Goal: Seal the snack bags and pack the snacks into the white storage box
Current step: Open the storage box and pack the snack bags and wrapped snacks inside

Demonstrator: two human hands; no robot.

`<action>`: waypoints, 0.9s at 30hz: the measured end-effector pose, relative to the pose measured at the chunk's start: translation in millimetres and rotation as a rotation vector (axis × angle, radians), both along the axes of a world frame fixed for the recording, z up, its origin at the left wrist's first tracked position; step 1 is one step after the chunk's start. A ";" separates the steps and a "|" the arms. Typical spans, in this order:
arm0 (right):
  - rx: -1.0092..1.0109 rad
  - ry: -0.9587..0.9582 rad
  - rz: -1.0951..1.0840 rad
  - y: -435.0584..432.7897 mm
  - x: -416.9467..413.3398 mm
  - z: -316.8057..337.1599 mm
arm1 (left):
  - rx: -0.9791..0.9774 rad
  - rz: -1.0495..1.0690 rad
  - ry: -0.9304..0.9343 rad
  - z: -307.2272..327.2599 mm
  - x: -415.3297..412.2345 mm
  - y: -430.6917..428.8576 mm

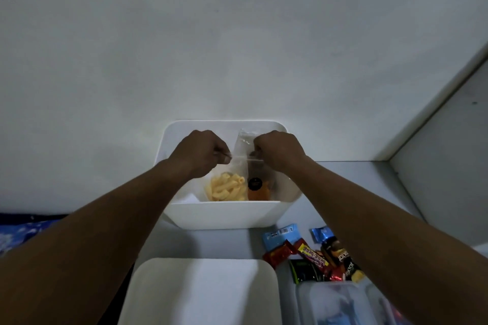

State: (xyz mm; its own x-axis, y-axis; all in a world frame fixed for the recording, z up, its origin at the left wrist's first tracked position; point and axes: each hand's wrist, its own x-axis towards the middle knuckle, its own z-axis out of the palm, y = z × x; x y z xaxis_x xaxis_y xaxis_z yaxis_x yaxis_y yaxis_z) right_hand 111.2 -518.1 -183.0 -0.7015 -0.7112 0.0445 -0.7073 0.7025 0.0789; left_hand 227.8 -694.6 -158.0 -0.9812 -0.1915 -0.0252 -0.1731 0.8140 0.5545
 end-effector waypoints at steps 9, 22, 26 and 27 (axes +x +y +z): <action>-0.302 -0.156 -0.218 38.9 -9.1 10.5 | -0.047 -0.061 -0.017 -17.4 -32.9 49.2; -0.329 -0.467 -0.263 63.7 -13.0 -2.4 | -0.116 -0.067 -0.030 -38.9 -57.0 82.0; -0.286 -0.450 -0.260 64.7 -15.1 0.2 | -0.106 -0.083 -0.027 -34.6 -56.2 84.2; -0.280 -0.452 -0.261 65.1 -15.0 0.9 | -0.104 -0.087 -0.022 -33.5 -55.8 83.4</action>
